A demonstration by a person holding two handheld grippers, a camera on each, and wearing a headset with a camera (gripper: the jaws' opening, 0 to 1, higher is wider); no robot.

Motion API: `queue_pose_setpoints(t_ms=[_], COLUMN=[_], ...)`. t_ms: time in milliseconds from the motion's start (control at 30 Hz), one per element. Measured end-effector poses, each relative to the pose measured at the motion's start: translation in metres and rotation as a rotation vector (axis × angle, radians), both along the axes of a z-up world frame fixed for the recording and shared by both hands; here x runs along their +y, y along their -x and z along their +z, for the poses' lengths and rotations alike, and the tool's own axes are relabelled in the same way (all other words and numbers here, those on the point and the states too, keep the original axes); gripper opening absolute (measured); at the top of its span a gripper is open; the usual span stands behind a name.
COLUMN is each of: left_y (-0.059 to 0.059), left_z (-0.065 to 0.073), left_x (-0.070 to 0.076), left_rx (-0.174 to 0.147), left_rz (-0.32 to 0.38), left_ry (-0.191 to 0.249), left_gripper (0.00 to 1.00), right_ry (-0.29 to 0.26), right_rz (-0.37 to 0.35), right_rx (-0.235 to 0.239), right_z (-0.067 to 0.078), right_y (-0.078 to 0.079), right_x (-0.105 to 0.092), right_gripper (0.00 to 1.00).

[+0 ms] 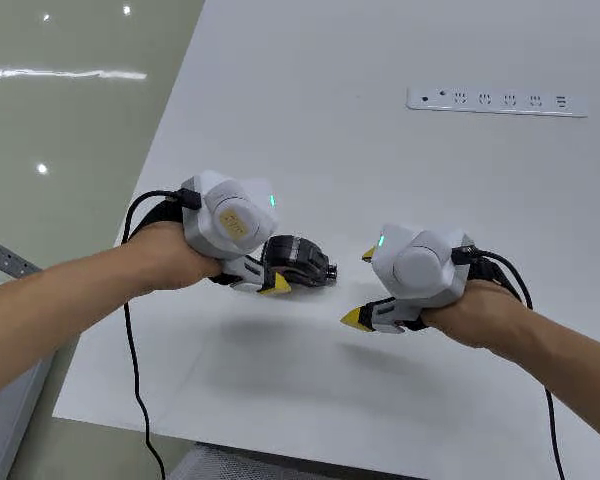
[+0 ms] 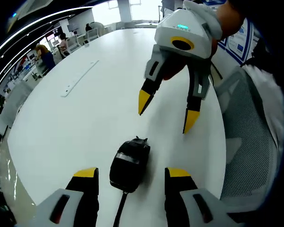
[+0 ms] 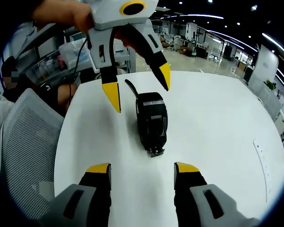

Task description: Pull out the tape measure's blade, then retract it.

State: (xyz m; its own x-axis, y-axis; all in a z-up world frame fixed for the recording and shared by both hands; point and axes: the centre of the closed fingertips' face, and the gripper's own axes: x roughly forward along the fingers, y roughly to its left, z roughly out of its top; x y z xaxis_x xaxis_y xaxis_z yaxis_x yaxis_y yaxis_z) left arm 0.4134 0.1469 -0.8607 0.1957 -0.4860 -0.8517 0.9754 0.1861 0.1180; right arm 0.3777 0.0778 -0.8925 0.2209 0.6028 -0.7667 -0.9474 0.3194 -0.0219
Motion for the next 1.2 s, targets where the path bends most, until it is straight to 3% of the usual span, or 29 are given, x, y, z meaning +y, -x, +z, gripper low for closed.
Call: queue_pose_setpoints(t_ms=[467,1200], left_y=[-0.004,-0.013], left_z=[-0.009,-0.02], left_x=[-0.006,-0.008], left_rx=[0.0,0.015], left_rz=[-0.066,-0.108], left_ry=[-0.008,-0.001], left_gripper=[0.47,0.41], right_ry=[0.006,0.015], right_rz=[0.037,0.091], right_rx=[0.003,-0.009], right_z=[-0.012,-0.024], right_y=[-0.008,-0.023], right_x=[0.005,0.014], right_gripper=[0.5,0.43])
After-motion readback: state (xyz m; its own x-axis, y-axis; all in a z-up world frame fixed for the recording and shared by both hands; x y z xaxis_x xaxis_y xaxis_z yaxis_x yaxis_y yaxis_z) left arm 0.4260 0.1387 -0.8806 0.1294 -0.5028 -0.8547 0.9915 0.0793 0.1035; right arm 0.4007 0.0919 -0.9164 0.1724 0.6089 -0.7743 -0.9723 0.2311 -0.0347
